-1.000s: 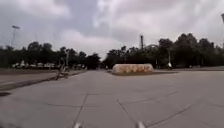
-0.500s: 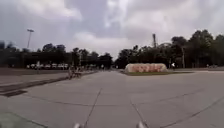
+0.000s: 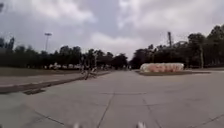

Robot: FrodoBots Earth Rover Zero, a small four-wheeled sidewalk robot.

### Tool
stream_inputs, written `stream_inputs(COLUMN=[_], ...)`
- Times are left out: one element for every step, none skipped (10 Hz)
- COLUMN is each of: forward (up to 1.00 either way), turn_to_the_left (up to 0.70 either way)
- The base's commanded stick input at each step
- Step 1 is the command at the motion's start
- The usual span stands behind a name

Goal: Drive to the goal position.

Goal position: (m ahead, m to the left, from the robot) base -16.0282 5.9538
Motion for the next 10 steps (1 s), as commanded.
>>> stream_inputs(forward=[0.0, 0.0, 0.0, 0.0, 0.0, 0.0, 0.0, 0.0, 0.0, 0.0], turn_to_the_left=[0.6, 0.6, 0.6, 0.6, 0.6, 0.6, 0.6, 0.6, 0.6, 0.6])
